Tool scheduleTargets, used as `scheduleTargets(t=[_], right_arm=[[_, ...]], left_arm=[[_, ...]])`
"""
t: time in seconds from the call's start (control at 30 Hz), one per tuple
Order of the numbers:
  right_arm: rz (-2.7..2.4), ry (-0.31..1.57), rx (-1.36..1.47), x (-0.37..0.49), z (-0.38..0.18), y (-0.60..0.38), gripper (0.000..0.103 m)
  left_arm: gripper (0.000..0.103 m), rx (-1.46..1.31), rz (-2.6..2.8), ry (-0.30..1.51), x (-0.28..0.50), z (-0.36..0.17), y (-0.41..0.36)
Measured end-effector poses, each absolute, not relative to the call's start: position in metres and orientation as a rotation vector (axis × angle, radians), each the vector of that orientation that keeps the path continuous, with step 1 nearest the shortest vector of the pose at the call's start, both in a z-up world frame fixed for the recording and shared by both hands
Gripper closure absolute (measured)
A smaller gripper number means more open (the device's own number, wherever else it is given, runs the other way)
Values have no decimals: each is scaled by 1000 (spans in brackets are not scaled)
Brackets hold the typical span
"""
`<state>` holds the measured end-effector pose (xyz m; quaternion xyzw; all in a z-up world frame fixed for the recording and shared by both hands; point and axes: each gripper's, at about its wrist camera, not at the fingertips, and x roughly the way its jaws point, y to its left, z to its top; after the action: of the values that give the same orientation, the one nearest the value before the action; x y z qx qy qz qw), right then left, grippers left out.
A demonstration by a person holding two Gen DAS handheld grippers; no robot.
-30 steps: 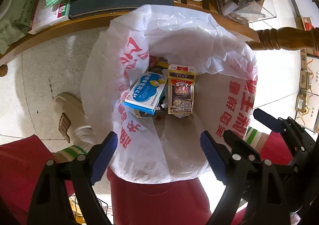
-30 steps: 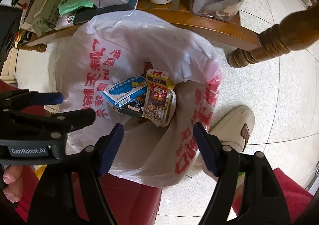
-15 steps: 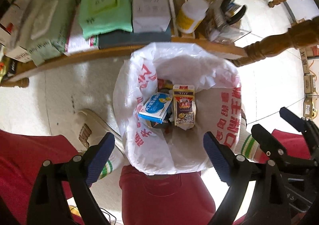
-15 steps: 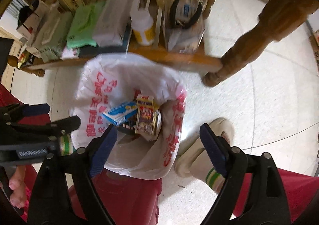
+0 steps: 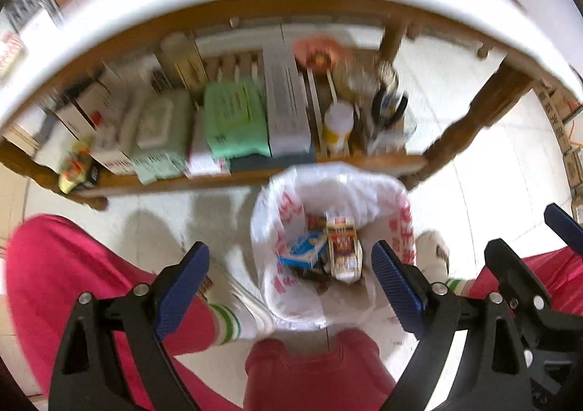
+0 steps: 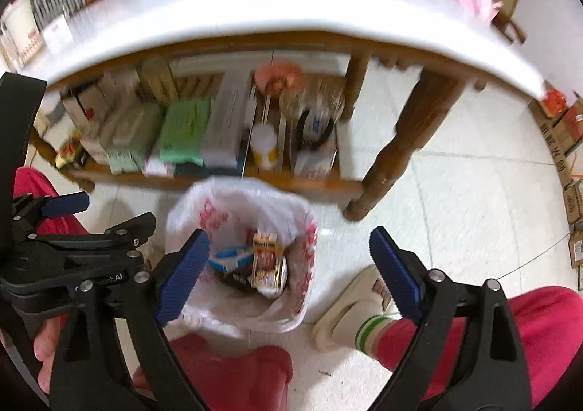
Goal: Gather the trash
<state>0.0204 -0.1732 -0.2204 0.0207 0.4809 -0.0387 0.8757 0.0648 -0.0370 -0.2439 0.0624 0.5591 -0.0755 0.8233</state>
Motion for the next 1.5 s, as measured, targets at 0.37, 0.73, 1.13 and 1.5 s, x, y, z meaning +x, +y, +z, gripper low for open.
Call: scheduleTargets(t=[0.37, 0.73, 1.13, 1.5], right_arm=[[-145, 639, 7, -47, -102, -170, 10], [-170, 418, -2, -102, -26, -170, 7], [-190, 355, -5, -130, 2, -166, 7], [-215, 353, -32, -133, 3, -159, 7]], left_arm=[[13, 125, -117, 820, 15, -117, -37], [9, 111, -66, 529, -39, -28, -33], [8, 69, -91, 487, -66, 4, -26], [8, 67, -78, 504, -69, 4, -23]])
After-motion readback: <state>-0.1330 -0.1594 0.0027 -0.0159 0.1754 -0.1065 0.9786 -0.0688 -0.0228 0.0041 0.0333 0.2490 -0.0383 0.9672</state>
